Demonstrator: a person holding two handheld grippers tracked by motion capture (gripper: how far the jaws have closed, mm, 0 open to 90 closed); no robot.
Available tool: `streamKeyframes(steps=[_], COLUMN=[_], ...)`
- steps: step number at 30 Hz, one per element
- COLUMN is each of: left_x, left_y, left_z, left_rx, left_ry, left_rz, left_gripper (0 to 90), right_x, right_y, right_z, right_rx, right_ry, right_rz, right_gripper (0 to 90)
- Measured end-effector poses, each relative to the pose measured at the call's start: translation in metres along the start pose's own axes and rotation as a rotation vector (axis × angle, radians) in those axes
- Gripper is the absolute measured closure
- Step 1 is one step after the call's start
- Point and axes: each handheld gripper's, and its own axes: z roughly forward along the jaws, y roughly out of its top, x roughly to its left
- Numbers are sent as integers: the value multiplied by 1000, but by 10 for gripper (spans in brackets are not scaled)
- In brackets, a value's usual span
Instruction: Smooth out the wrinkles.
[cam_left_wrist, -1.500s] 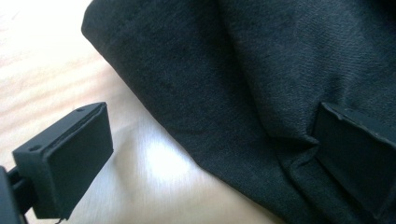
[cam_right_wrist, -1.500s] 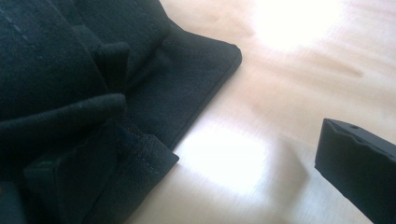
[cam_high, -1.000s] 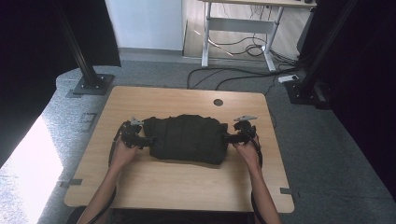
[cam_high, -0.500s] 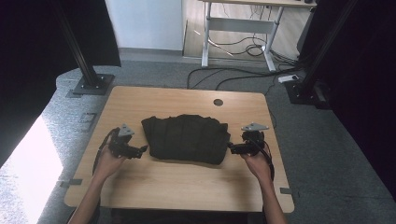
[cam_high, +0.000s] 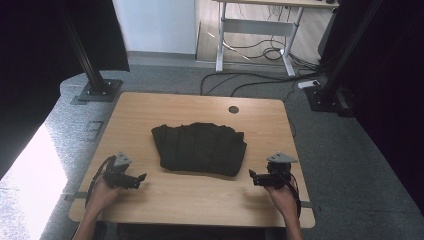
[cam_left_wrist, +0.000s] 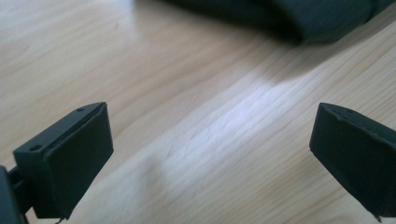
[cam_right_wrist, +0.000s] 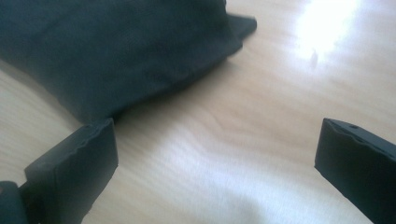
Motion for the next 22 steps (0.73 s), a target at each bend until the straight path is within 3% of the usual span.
streamKeyframes(steps=[6, 8, 11, 13, 15, 22], left_x=[2, 3, 3, 3, 3, 3], left_y=[-18, -19, -19, -19, -19, -19], left_z=[8, 8, 8, 8, 8, 9], left_rx=[36, 41, 42, 42, 42, 43], left_ry=[-19, -39, -35, -35, -35, -24], left_rz=[-36, -67, -71, -75, -76, -89], left_gripper=[0, 0, 0, 0, 0, 0], right_x=[-2, -3, -4, -7, -7, -6], right_y=[-26, -33, -43, -50, -51, -51], right_z=[7, 11, 18, 23, 23, 23], right_rx=[27, 42, 73, 96, 109, 113], right_ry=[-5, -7, -22, -3, -27, -36], right_rz=[37, 46, 37, 59, 46, 38], right_gripper=[0, 0, 0, 0, 0, 0])
